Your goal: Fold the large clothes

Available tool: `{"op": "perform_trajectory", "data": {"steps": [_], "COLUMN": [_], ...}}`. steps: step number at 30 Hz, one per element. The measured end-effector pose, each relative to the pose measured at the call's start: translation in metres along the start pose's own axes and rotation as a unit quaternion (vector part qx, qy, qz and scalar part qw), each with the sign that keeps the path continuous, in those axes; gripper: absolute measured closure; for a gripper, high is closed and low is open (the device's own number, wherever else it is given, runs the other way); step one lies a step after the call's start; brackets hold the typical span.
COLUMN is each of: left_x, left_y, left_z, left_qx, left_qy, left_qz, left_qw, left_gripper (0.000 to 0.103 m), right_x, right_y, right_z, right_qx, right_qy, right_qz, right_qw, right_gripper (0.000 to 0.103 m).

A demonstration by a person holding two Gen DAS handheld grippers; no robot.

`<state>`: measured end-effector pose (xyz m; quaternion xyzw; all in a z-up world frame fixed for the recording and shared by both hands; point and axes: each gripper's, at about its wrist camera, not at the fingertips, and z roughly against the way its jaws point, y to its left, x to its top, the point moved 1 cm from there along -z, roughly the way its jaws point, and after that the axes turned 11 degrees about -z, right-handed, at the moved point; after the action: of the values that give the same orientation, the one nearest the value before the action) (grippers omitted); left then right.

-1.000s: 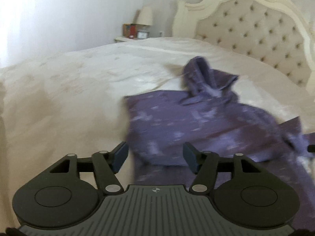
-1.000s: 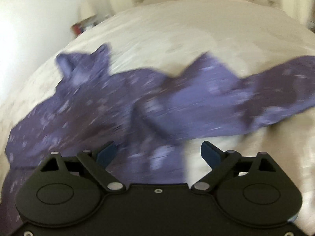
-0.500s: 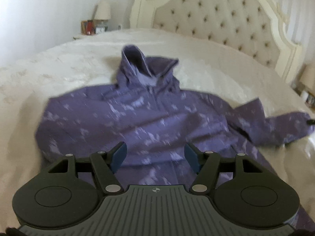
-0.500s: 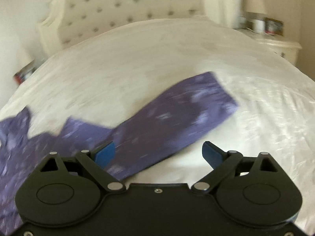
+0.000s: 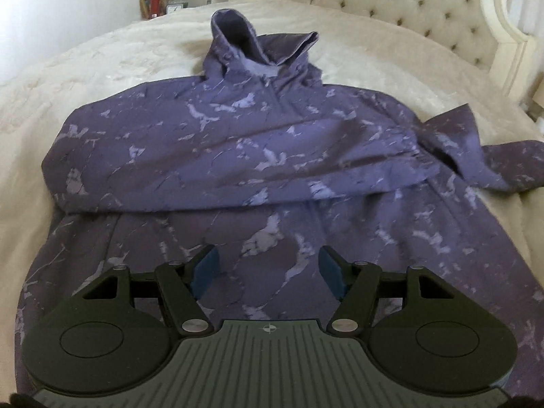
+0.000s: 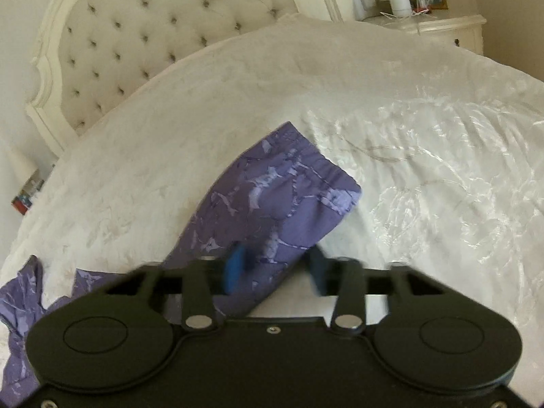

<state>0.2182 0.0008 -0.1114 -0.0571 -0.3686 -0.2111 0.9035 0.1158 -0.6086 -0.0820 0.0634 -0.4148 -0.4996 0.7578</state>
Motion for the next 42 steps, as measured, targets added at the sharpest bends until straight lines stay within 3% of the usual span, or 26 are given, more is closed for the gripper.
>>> {"op": "perform_trajectory", "data": {"steps": [3,7,10,14,20,23,26,31,35,38,40,42], "left_x": [-0.004,-0.009,-0.011,-0.011,-0.013,-0.015,-0.018,-0.022,-0.022,-0.024,-0.024,-0.025], "left_y": [0.005,0.004,0.001,-0.003,0.006,0.020,0.033,0.065,0.085,0.090,0.090,0.090], "left_z": [-0.003,-0.010,-0.013,-0.017,-0.010,-0.002,0.012,0.034,0.040,0.042,0.042,0.040], "left_qx": [0.001,0.005,0.004,-0.004,-0.031,-0.050,-0.043,-0.019,-0.006,0.002,0.006,0.008], "left_qy": [0.005,0.008,0.003,0.002,-0.005,-0.012,-0.018,-0.039,-0.044,-0.045,-0.046,-0.045], "left_qz": [0.000,-0.014,-0.017,-0.025,-0.010,0.018,0.025,0.049,0.073,0.070,0.066,0.066], "left_qw": [1.0000,0.9999,0.9998,0.9997,0.9994,0.9985,0.9986,0.9979,0.9964,0.9965,0.9968,0.9968], "left_gripper": [0.040,0.036,0.026,0.014,0.014,0.015,0.015,0.015,0.015,0.015,0.015,0.015], "right_x": [0.002,0.008,0.009,0.001,-0.048,-0.094,-0.139,-0.218,-0.263,-0.271,-0.268,-0.250], "right_y": [0.010,0.036,0.071,0.131,0.242,0.295,0.331,0.351,0.341,0.327,0.311,0.292], "right_z": [0.005,0.022,0.037,0.061,0.091,0.099,0.096,0.086,0.070,0.057,0.043,0.028], "right_qx": [-0.003,0.004,0.017,0.068,0.177,0.229,0.271,0.288,0.285,0.262,0.232,0.196], "right_qy": [-0.012,-0.030,-0.043,-0.050,-0.034,-0.006,0.031,0.084,0.131,0.137,0.127,0.106], "right_qz": [0.022,0.058,0.099,0.153,0.237,0.277,0.286,0.333,0.348,0.350,0.344,0.335], "right_qw": [1.000,0.998,0.994,0.985,0.955,0.933,0.919,0.894,0.884,0.889,0.901,0.915], "right_gripper": [0.080,0.084,0.084,0.088,0.090,0.091,0.091,0.091,0.090,0.087,0.081,0.060]}}
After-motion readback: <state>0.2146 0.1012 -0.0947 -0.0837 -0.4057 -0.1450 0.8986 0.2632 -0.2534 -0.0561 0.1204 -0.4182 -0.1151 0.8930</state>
